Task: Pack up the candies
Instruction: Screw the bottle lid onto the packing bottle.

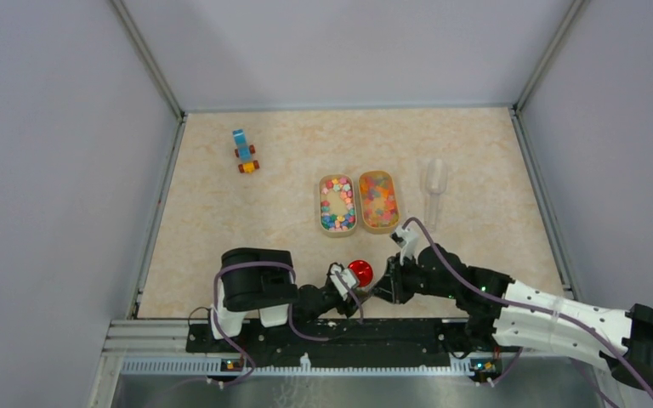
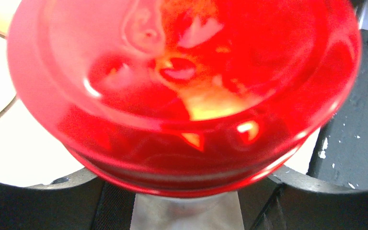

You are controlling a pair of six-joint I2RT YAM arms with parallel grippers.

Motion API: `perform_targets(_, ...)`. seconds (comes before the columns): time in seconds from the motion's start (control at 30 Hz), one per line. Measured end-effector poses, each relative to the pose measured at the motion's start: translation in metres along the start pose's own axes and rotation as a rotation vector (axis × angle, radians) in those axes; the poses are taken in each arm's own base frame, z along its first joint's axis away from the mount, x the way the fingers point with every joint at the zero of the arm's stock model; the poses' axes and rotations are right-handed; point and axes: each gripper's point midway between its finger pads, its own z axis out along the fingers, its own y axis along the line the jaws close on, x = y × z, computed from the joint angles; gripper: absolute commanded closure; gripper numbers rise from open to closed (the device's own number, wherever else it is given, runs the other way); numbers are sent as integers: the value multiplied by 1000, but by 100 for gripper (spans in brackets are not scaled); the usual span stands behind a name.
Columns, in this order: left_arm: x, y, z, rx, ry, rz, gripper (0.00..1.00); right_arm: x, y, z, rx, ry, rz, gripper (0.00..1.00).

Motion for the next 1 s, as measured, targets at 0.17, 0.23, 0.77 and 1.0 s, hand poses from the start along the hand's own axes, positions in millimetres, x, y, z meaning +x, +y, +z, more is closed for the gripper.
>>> perform_targets(0.17,0,2,3,-8,-1,-2,47,21,-6,-5,30,86,15,79)
perform_targets(0.23,0,2,3,-8,-2,-2,47,21,-9,-8,62,92,14,76)
perform_targets(0.77,0,2,4,-9,-3,-2,47,-79,-4,-6,249,-57,-179,60)
perform_targets(1.0,0,3,4,-9,-3,-2,47,-79,-24,19,247,20,-183,62)
